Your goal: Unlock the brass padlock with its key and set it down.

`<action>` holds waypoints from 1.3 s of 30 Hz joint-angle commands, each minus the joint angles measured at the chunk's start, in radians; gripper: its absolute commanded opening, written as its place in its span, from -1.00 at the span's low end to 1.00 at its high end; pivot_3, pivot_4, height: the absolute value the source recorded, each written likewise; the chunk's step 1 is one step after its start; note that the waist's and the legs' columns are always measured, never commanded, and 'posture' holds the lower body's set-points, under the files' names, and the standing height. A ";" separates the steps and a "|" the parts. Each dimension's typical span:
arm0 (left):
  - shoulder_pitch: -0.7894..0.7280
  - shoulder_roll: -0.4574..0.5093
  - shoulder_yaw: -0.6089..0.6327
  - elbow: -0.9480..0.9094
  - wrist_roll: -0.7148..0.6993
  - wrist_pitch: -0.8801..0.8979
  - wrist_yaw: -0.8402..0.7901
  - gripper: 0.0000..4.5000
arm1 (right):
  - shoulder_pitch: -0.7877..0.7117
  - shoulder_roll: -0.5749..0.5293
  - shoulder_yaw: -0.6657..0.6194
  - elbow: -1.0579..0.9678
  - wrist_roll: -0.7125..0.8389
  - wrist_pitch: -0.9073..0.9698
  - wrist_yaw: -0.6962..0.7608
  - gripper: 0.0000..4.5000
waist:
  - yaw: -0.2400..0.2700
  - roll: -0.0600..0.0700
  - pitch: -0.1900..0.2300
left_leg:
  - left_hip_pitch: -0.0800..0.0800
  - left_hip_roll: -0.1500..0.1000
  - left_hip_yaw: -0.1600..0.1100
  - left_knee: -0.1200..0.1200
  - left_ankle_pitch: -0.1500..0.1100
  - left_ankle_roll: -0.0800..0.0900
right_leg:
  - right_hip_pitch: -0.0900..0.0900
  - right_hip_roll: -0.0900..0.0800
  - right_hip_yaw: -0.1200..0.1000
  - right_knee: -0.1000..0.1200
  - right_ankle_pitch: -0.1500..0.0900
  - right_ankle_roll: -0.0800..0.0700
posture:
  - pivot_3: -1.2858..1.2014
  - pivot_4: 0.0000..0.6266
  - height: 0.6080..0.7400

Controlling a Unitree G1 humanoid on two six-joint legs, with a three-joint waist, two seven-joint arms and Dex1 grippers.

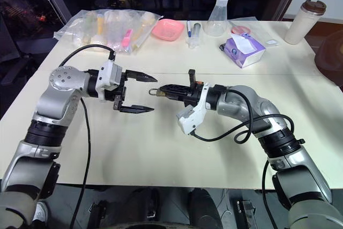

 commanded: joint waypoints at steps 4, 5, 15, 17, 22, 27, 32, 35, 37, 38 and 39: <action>-0.040 0.029 0.067 -0.052 -0.103 0.161 0.025 -0.62 | -0.001 -0.001 -0.020 -0.028 0.028 -0.003 -0.003 -1.00 | -0.002 0.000 0.000 | 0.000 0.000 0.000 0.000 0.000 0.000 | 0.000 0.000 0.000 0.000 0.000 0.000 | 0.03 -0.52 1.00; -0.041 0.034 0.066 -0.057 -0.108 0.175 0.021 -0.86 | -0.001 0.000 -0.019 -0.028 0.028 -0.003 -0.003 -1.00 | -0.002 0.000 0.000 | 0.000 0.000 0.000 0.000 0.000 0.000 | 0.000 0.000 0.000 0.000 0.000 0.000 | 0.03 -0.52 1.00; -0.010 0.039 0.012 -0.068 -0.090 0.206 -0.009 -0.99 | -0.010 0.009 -0.012 -0.027 0.029 0.002 0.003 -1.00 | 0.000 0.000 0.000 | 0.000 0.000 0.000 0.000 0.000 0.000 | 0.000 0.000 0.000 0.000 0.000 0.000 | 0.03 -0.52 1.00; -0.008 0.037 0.003 -0.055 -0.073 0.184 -0.009 -0.99 | -0.011 0.010 -0.013 -0.029 0.029 0.004 0.003 -1.00 | -0.001 0.000 0.000 | 0.000 0.000 0.000 0.000 0.000 0.000 | 0.000 0.000 0.000 0.000 0.000 0.000 | 0.03 -0.52 1.00; -0.009 0.017 -0.021 0.015 -0.014 0.102 0.001 -0.99 | -0.008 0.016 -0.014 -0.044 0.032 0.017 0.009 -1.00 | -0.001 0.000 0.000 | 0.000 0.000 0.000 0.000 0.000 0.000 | 0.000 0.000 0.000 0.000 0.000 0.000 | 0.03 -0.52 1.00; -0.038 -0.019 -0.042 0.119 0.040 0.019 0.010 -0.99 | -0.004 0.023 -0.012 -0.071 0.051 0.031 0.028 -1.00 | 0.000 0.000 0.000 | 0.000 0.000 0.000 0.000 0.000 0.000 | 0.000 0.000 0.000 0.000 0.000 0.000 | 0.03 -0.52 1.00; -0.087 -0.069 -0.021 0.178 0.029 0.019 0.029 -0.99 | 0.000 0.030 -0.006 -0.086 0.059 0.040 0.043 -1.00 | 0.002 0.000 0.000 | 0.000 0.000 0.000 0.000 0.000 0.000 | 0.000 0.000 0.000 0.000 0.000 0.000 | 0.03 -0.52 1.00; -0.093 -0.075 -0.012 0.167 0.012 0.043 0.028 -0.99 | 0.006 0.029 -0.007 -0.087 0.062 0.041 0.052 -1.00 | 0.001 0.000 0.000 | 0.000 0.000 0.000 0.000 0.000 0.000 | 0.000 0.000 0.000 0.000 0.000 0.000 | 0.03 -0.52 1.00; -0.088 -0.067 -0.011 0.164 0.011 0.052 0.019 -0.99 | 0.013 0.026 -0.007 -0.084 0.063 0.043 0.059 -1.00 | -0.002 0.000 0.000 | 0.000 0.000 0.000 0.000 0.000 0.000 | 0.000 0.000 0.000 0.000 0.000 0.000 | 0.03 -0.52 1.00; -0.082 -0.059 -0.014 0.164 0.018 0.047 0.013 -0.99 | 0.017 0.023 -0.007 -0.082 0.064 0.044 0.064 -1.00 | -0.003 0.000 0.000 | 0.000 0.000 0.000 0.000 0.000 0.000 | 0.000 0.000 0.000 0.000 0.000 0.000 | 0.03 -0.52 1.00; -0.076 -0.050 -0.016 0.165 0.026 0.042 0.008 -0.99 | 0.022 0.022 -0.007 -0.081 0.067 0.047 0.068 -1.00 | -0.003 0.000 0.000 | 0.001 0.000 0.000 0.000 0.000 0.000 | 0.000 0.001 0.000 0.000 0.000 0.000 | 0.03 -0.52 1.00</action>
